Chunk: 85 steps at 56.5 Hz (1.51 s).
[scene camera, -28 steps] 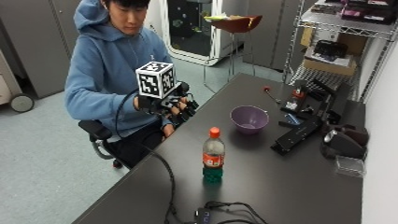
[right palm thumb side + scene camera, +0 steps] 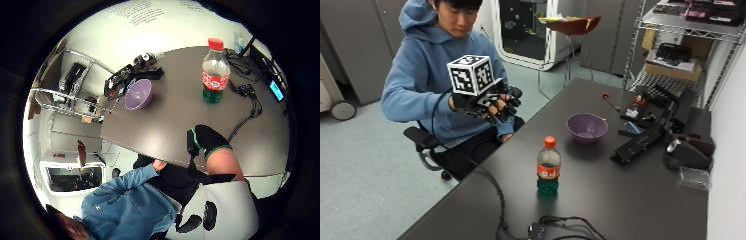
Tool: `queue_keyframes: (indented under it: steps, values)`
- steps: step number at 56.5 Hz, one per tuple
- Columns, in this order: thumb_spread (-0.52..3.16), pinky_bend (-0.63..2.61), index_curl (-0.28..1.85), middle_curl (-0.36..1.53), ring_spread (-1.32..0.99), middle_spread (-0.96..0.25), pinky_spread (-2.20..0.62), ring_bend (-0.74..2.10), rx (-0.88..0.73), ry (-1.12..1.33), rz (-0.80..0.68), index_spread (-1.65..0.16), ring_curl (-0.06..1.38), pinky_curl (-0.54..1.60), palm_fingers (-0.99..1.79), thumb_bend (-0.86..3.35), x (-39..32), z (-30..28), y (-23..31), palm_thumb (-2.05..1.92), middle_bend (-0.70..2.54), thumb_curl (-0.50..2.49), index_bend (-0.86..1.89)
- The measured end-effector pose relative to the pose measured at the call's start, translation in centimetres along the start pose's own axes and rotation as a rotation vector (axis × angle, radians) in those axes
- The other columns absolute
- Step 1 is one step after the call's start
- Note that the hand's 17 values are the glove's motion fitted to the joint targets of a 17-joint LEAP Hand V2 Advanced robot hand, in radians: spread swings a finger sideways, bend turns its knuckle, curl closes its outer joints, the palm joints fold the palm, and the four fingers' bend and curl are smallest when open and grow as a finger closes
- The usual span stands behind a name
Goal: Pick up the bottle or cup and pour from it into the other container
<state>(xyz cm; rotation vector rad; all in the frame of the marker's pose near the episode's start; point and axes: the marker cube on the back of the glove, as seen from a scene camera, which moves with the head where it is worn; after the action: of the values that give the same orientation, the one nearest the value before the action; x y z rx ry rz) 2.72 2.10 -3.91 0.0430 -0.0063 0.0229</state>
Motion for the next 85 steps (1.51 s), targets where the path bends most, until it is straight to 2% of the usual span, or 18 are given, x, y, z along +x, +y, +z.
queue_keyframes:
  steps: [27, 49, 64, 76, 85]
  values:
    - [0.94, 0.42, 0.21, 0.31, 0.12, 0.05, 0.24, 0.44, 0.031, -0.296, 0.117, -0.35, 0.27, 0.32, 0.27, -0.03, 10.3, -1.3, -1.5, 0.71, 0.20, 0.39, 0.13]
    - [0.92, 0.46, 0.19, 0.34, 0.11, 0.04, 0.26, 0.45, 0.160, -0.786, 0.132, -0.36, 0.28, 0.34, 0.18, -0.04, 13.9, 6.5, -6.4, 0.64, 0.21, 0.38, 0.10]
    - [0.90, 0.49, 0.17, 0.34, 0.11, 0.05, 0.26, 0.46, 0.216, -1.069, 0.142, -0.37, 0.29, 0.35, 0.15, -0.03, 11.0, 12.9, -9.5, 0.63, 0.22, 0.38, 0.11]
    - [0.88, 0.55, 0.17, 0.32, 0.13, 0.10, 0.26, 0.49, 0.121, -1.194, 0.058, -0.38, 0.30, 0.37, 0.08, -0.03, 5.0, 17.7, -12.6, 0.63, 0.17, 0.37, 0.11]
    - [0.84, 0.57, 0.17, 0.31, 0.15, 0.14, 0.27, 0.51, 0.138, -1.303, 0.028, -0.38, 0.30, 0.37, 0.07, -0.02, 2.0, 19.0, -14.2, 0.67, 0.18, 0.38, 0.12]
